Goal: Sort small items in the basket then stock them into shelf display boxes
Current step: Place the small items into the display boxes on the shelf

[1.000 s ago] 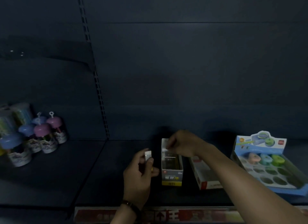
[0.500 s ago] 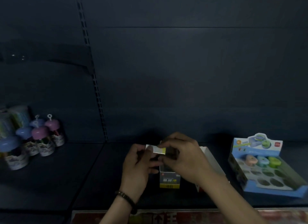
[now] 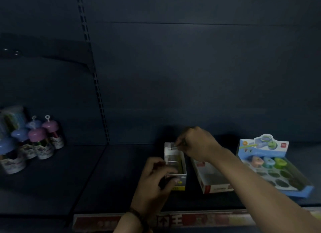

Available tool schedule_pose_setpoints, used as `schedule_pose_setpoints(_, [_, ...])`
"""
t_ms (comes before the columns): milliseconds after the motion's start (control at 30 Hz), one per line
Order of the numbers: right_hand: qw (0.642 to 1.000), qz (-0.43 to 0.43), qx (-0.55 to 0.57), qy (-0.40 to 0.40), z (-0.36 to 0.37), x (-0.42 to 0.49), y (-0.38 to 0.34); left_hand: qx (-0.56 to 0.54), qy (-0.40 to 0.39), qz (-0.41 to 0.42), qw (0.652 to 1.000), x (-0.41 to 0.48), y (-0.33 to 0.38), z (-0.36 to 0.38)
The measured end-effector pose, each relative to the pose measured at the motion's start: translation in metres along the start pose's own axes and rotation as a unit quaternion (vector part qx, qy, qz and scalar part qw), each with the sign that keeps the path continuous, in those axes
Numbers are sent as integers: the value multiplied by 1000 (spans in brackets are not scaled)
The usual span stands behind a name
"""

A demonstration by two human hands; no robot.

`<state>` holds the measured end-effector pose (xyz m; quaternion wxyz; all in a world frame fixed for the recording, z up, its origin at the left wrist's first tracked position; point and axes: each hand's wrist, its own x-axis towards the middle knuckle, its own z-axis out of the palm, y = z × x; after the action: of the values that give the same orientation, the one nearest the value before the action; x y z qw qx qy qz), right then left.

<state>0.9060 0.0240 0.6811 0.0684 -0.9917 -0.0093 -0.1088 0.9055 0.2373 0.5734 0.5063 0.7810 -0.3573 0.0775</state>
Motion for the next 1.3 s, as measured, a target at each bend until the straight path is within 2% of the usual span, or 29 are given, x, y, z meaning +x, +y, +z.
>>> schedule_pose_setpoints(100, [998, 17, -32, -43, 11, 11, -8, -27, 2, -11, 1000, -2, -7, 2])
schedule_pose_setpoints(433, [987, 84, -112, -77, 38, 30, -25, -4, 37, 48, 998, -4, -14, 5])
schedule_pose_setpoints(600, [978, 63, -142, -141, 33, 37, -31, 4, 50, 72, 996, -4, -20, 7])
schedule_pose_setpoints(700, [977, 53, -111, -172, 24, 37, -30, -5, 58, 73, 996, -5, -20, 7])
schedule_pose_setpoints(767, [985, 60, -67, -144, 16, 29, -27, 3, 59, 78, 995, -6, -22, 7])
schedule_pose_setpoints(867, [995, 88, 7, -41, 5, -4, -17, 22, 81, 90, 992, -8, -18, 5])
schedule_pose_setpoints(1000, [974, 160, 97, 124, -3, -87, -2, 66, 158, 173, 970, -22, 11, 11])
schedule_pose_setpoints(1067, [958, 206, 113, 163, 0, -140, 6, 32, 126, 231, 964, -35, 36, 28])
schedule_pose_setpoints(1100, [951, 234, 116, 168, 4, -169, 8, 7, 86, 254, 963, -44, 47, 39])
schedule_pose_setpoints(1200, [920, 341, 125, 150, 30, -266, 12, -63, -91, 303, 947, -77, 71, 90])
schedule_pose_setpoints(1300, [871, 466, 119, 97, 62, -375, 4, -86, -277, 318, 903, -123, 90, 149])
